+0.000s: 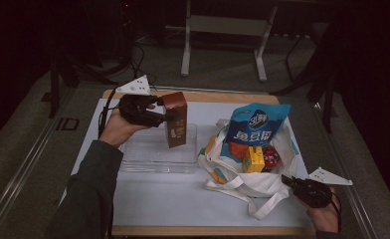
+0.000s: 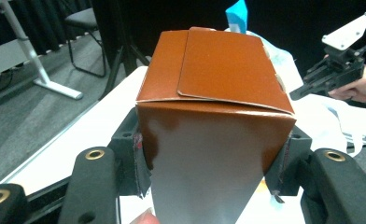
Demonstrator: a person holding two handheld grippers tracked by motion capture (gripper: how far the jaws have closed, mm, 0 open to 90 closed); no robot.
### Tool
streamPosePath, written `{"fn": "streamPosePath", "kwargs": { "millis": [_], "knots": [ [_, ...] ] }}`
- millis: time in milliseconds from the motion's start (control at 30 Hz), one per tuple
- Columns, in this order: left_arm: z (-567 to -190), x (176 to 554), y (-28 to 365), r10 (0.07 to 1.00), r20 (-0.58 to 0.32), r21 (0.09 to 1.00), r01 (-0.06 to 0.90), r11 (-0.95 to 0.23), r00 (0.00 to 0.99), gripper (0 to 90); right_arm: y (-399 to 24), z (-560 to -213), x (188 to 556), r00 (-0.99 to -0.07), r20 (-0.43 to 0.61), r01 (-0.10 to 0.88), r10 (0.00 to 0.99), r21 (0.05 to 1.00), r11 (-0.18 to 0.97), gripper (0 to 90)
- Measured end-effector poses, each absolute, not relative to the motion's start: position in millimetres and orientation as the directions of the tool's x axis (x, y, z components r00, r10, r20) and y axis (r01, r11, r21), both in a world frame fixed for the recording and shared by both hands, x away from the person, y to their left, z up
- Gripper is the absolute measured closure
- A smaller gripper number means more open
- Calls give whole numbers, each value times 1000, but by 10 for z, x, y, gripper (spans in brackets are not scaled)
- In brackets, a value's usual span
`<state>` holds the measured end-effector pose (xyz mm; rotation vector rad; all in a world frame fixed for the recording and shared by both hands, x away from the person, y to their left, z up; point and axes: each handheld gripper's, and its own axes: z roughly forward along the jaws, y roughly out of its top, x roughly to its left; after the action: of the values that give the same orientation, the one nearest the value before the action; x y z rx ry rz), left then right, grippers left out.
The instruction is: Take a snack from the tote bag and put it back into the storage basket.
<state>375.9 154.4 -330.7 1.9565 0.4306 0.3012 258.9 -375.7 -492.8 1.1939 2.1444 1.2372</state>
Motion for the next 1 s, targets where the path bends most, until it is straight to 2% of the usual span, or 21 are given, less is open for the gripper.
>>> {"fn": "streamPosePath", "kwargs": {
  "millis": [667,1000],
  "knots": [
    [-3333,3685,1862,485,51,878,193,-439,873,431,-3758,-4923,2581,-562,73,479,824,841,253,842],
    [-3362,3677,1877,490,79,850,198,-488,868,432,-3759,-4923,2577,-561,72,480,825,840,253,842]
  ]
}}
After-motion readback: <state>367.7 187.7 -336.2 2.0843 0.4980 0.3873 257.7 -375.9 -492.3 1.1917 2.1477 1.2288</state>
